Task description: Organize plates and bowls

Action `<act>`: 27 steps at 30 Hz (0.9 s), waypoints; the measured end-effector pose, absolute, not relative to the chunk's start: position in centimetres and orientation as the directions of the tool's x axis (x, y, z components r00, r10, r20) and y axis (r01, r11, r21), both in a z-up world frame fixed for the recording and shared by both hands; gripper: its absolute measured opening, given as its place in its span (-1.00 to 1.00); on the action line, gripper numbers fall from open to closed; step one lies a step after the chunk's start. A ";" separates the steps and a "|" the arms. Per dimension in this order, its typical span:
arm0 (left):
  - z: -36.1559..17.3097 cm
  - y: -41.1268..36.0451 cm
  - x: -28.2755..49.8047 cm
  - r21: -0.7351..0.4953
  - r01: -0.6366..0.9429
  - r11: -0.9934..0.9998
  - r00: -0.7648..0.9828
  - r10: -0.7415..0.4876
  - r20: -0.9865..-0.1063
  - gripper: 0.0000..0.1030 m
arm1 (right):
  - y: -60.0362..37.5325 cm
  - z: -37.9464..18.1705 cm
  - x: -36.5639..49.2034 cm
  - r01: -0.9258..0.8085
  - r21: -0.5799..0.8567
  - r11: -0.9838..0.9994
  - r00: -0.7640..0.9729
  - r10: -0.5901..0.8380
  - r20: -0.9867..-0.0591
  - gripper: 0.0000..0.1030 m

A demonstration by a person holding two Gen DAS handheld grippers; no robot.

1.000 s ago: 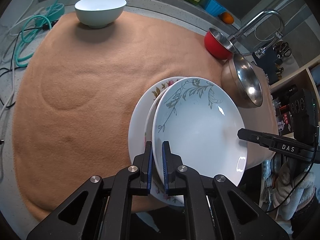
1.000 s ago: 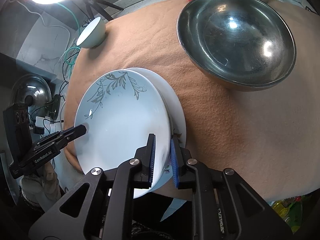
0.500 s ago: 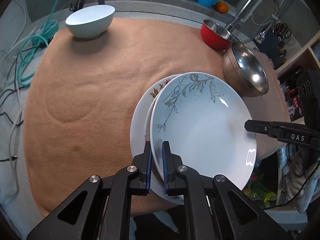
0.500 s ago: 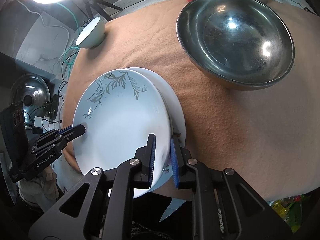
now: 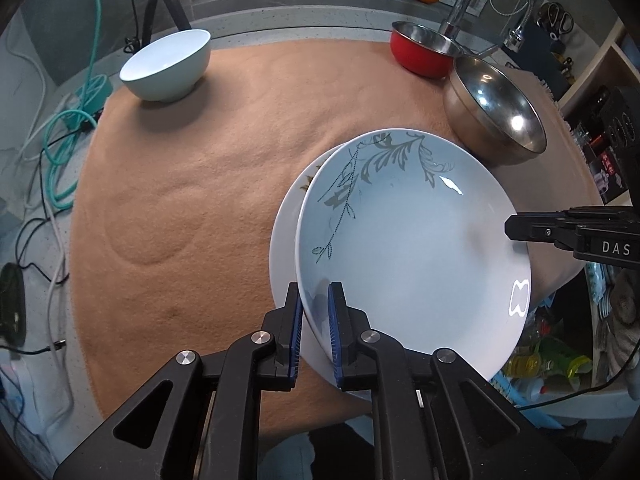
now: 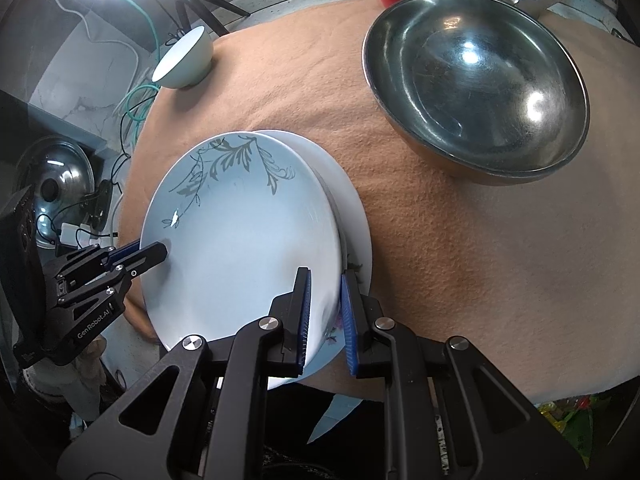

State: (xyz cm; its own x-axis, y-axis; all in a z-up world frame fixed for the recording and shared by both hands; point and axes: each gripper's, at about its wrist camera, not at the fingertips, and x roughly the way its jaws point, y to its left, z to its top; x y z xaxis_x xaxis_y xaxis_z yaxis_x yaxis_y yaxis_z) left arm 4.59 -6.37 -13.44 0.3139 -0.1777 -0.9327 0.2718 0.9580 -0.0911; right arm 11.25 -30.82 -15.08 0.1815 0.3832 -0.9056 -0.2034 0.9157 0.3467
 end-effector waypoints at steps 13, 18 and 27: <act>-13.5 -5.7 4.7 -0.137 0.245 0.960 0.312 -0.212 -0.926 -0.79 | -30.8 -15.0 11.1 -0.210 0.342 0.916 0.193 0.382 -0.904 -0.69; -13.4 -5.4 4.8 -0.158 0.235 0.959 0.310 -0.228 -0.923 -0.79 | -31.6 -14.3 11.0 -0.213 0.331 0.920 0.227 0.375 -0.899 -0.69; -11.5 -4.4 5.0 -0.200 0.203 0.959 0.360 -0.263 -0.895 -0.79 | -34.1 -12.9 10.9 -0.180 0.346 0.921 0.286 0.385 -0.878 -0.47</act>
State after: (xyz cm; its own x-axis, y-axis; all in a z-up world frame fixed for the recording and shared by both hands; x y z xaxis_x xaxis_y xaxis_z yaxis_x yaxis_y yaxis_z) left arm 5.03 -4.38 -11.54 0.3601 -0.2629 -0.8951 0.2030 0.9586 -0.1999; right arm 10.89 -34.14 -12.91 0.2859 0.3851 -0.8775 -0.1798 0.9210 0.3456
